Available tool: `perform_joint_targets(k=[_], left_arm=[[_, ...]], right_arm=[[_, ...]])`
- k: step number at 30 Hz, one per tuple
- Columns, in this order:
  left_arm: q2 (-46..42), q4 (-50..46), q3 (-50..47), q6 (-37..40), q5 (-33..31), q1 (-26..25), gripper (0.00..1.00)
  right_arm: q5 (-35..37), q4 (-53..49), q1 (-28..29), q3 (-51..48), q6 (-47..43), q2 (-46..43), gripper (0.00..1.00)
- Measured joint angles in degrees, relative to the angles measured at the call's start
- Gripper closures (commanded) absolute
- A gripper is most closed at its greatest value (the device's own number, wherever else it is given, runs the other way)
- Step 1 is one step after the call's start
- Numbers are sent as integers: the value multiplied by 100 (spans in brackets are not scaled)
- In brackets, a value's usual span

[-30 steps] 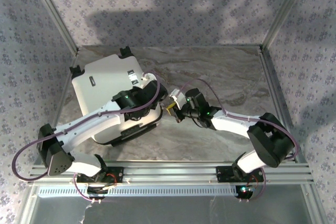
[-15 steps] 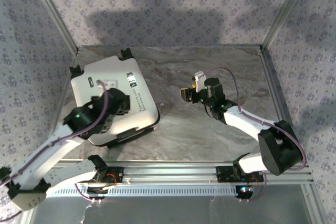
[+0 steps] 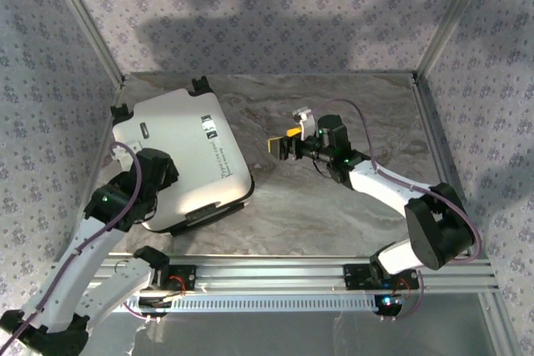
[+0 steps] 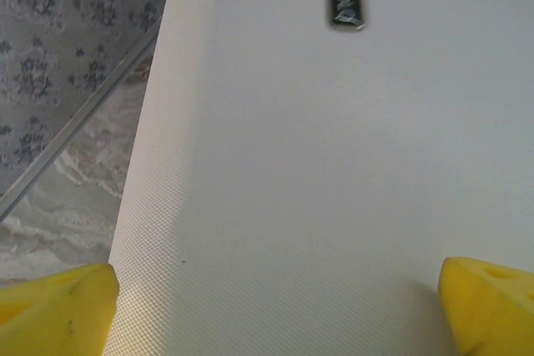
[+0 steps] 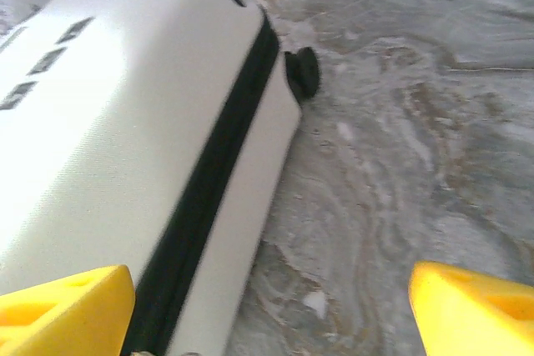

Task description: Pack the luggage

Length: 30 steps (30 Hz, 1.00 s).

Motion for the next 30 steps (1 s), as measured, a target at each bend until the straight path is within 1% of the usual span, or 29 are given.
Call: perform_joint_targets(k=[6, 13, 19, 22, 26, 30], left_arm=[[-13, 81, -68, -39, 208, 358, 1], [-175, 289, -245, -31, 431, 562, 0], [-278, 551, -407, 179, 684, 682, 3], [-302, 859, -555, 356, 793, 750, 6], [-306, 1521, -839, 516, 868, 763, 6], [-243, 2188, -1075, 710, 898, 577, 6]], right_arm=[[-498, 79, 223, 363, 199, 393, 10], [-879, 173, 472, 767, 402, 778, 9], [-1154, 289, 675, 1106, 557, 1150, 8], [-1211, 356, 721, 1117, 647, 1266, 8], [-1211, 398, 627, 1134, 710, 1283, 8], [-1211, 413, 442, 1123, 752, 1279, 8]])
